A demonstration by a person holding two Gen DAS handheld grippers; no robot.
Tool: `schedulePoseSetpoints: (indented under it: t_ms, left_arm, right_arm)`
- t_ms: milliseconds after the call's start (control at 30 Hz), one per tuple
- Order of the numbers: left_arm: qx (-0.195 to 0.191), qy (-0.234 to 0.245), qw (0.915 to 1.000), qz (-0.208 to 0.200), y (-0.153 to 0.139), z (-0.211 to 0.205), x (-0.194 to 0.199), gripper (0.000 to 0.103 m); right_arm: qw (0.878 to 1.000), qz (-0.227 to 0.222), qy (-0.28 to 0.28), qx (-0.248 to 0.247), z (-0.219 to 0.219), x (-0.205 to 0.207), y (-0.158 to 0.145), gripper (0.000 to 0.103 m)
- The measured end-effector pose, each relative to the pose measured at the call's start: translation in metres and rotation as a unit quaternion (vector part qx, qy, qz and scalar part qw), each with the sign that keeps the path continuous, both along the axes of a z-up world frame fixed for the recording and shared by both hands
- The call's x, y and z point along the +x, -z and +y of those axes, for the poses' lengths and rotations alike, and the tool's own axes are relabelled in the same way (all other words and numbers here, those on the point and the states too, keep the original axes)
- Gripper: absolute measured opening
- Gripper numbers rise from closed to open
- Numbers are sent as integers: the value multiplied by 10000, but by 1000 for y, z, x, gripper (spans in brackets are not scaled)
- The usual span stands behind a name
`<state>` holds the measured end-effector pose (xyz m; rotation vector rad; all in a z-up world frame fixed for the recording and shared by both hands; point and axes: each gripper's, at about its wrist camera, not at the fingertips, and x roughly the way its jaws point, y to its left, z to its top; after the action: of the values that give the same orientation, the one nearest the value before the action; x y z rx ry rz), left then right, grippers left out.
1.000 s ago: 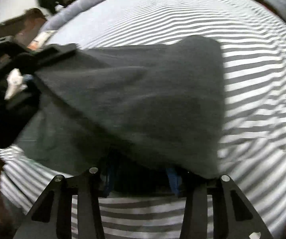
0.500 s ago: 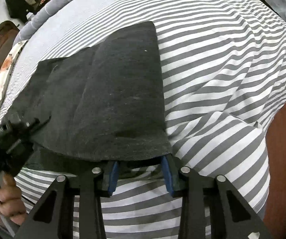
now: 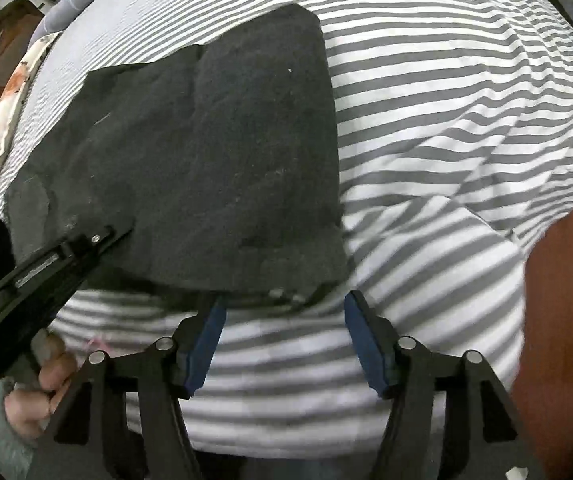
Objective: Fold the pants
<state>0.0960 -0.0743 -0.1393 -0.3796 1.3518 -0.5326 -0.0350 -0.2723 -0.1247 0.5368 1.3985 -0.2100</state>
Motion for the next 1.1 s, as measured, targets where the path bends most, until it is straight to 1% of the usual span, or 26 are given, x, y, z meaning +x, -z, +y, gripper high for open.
schedulePoseSetpoints:
  t_ms: [100,167,233,267,333,400,467,533,600,667,700,767,833,867,967,1033,1100]
  left_arm:
    - [147,-43,9998,98,-8,6,1,11]
    - [243,-95,9997,-21,-16,12,-1,13]
    - [441,-131,9987,-211,-23,18,-3,15]
    - [614,-200,9971,-402,-28,21,-5,15]
    - [895,-336,9927,-738,-36,26,-6,15]
    - [1032,-516,9881,-1018,-44,31,-5,15]
    - [965,-512,9875,-1135,-48,30,-2,15]
    - [876,-400,9877,-1231,-51,24,-4,15]
    - [752,-162,9876,-1368,-53,12,-6,15]
    - [643,130,9874,-1443,-53,-2,-6,15]
    - [583,290,9874,-1443,-52,-12,-5,15]
    - [636,505,9867,-1408,-48,-25,-5,15]
    - [735,743,9865,-1263,-36,-38,-3,16]
    - [832,778,9861,-1210,-32,-40,-2,15]
    - [1042,786,9870,-939,-11,-39,2,15]
    - [903,729,9891,-909,-8,-35,4,15]
    - [934,774,9884,-912,-10,-37,4,15]
  right_arm:
    - [9997,-181,-123,-94,-5,-2,-19,59]
    - [9991,-345,-153,-190,-9,3,-29,59]
    - [9973,-641,-176,-320,-15,12,-38,59]
    - [9960,-765,-208,-410,-18,20,-40,59]
    - [9937,-1003,-272,-411,-21,33,-41,59]
    - [9916,-1142,-379,-470,-23,54,-35,58]
    - [9902,-1226,-473,-475,-25,68,-30,55]
    - [9896,-1228,-583,-466,-25,85,-23,54]
    - [9869,-1314,-701,-614,-24,94,-19,53]
    - [9847,-1222,-842,-912,-23,106,-9,52]
    - [9838,-1182,-905,-1002,-24,110,-4,52]
    - [9831,-985,-1041,-1139,-33,115,10,51]
    - [9851,-875,-1015,-1075,-37,119,20,51]
    - [9861,-861,-989,-1022,-39,119,23,51]
    - [9861,-841,-1016,-1015,-39,114,19,51]
    - [9859,-810,-1115,-951,-35,106,15,51]
    - [9851,-776,-1241,-902,-32,91,10,52]
